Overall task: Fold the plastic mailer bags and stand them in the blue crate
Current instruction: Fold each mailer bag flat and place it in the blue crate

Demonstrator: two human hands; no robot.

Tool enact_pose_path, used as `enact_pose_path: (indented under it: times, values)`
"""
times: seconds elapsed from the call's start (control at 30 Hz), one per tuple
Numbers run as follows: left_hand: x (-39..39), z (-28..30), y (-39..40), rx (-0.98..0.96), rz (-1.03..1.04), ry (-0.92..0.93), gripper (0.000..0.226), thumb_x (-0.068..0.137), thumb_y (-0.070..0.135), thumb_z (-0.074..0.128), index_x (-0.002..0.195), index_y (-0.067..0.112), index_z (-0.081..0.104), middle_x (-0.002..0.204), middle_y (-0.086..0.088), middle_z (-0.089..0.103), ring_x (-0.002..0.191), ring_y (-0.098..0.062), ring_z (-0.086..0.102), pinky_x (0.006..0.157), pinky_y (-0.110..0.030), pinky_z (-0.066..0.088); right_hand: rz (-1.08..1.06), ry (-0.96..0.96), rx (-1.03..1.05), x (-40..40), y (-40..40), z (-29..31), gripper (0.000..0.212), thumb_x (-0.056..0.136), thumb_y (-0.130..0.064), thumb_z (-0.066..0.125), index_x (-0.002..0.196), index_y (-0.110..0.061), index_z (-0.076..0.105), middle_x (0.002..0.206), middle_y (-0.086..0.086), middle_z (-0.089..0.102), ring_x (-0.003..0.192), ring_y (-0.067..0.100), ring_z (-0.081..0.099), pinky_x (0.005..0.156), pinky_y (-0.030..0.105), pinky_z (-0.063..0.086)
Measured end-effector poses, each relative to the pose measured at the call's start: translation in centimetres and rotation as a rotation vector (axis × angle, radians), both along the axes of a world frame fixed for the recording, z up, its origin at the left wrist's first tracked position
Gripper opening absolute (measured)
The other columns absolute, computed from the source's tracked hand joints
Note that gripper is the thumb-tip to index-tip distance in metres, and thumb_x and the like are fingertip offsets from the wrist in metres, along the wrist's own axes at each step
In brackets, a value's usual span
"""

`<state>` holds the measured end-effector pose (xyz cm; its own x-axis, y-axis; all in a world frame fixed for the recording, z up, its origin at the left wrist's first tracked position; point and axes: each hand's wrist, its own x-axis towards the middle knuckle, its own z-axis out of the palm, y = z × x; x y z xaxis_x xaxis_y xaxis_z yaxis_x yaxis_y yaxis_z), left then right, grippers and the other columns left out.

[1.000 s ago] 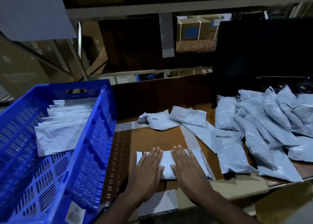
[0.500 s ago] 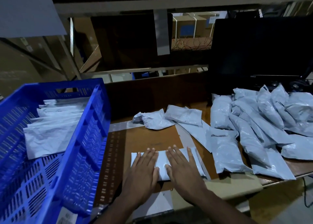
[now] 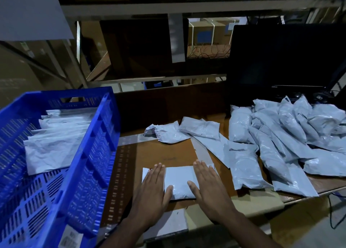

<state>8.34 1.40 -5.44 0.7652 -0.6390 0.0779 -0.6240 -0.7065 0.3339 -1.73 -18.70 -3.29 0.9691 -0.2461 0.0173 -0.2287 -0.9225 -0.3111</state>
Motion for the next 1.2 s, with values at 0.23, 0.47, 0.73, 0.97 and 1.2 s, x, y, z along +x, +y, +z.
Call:
enact_pose_path:
  times: [0.23,0.47,0.73,0.97,1.2]
  values:
    - [0.0,1.0,-0.2,0.02,0.004,0.02,0.079,0.096,0.064,0.007,0.163,0.022,0.009,0.17,0.008,0.002,0.154,-0.002,-0.006,0.124,-0.024,-0.007,-0.003,-0.022,0.207,0.7,-0.7,0.0,0.079,0.093,-0.073,-0.001,0.16,-0.031,0.009,0.165,-0.016,0.0,0.15,-0.003,-0.004,0.122,0.024,-0.007]
    - [-0.5,2.6,-0.4,-0.073,-0.067,-0.001,0.059,0.11,0.04,0.025,0.161,0.026,0.0,0.164,0.017,-0.013,0.149,0.005,-0.022,0.123,-0.028,-0.014,0.022,-0.102,0.257,0.2,-1.5,1.7,0.059,0.104,-0.053,0.022,0.159,-0.03,0.021,0.163,-0.016,0.017,0.149,-0.005,0.004,0.125,0.03,0.004]
    - [-1.2,0.4,-0.3,0.071,-0.213,-0.155,0.059,0.108,0.039,0.013,0.162,0.016,0.018,0.17,0.004,0.01,0.155,-0.006,-0.004,0.125,-0.041,0.001,0.171,-0.124,-0.16,-0.4,1.6,-1.3,0.057,0.108,-0.042,0.017,0.15,-0.015,0.044,0.157,0.001,0.04,0.149,0.014,0.026,0.12,0.037,0.008]
    - [-1.4,-0.1,-0.8,0.132,-0.188,-0.19,0.061,0.108,0.037,0.011,0.154,0.012,0.042,0.161,-0.004,0.038,0.153,-0.015,0.026,0.122,-0.045,0.013,0.16,-0.117,-0.241,0.1,1.8,-1.6,0.061,0.107,-0.04,0.013,0.139,-0.015,0.059,0.146,0.005,0.054,0.14,0.021,0.046,0.117,0.043,0.015]
    - [-1.4,0.0,-1.0,0.143,-0.18,-0.187,0.064,0.108,0.038,0.006,0.154,0.013,0.041,0.161,-0.003,0.038,0.153,-0.015,0.024,0.121,-0.046,0.015,0.183,-0.093,-0.276,0.3,1.9,-1.2,0.06,0.107,-0.037,0.014,0.138,-0.012,0.06,0.145,0.006,0.055,0.141,0.022,0.045,0.116,0.045,0.018]
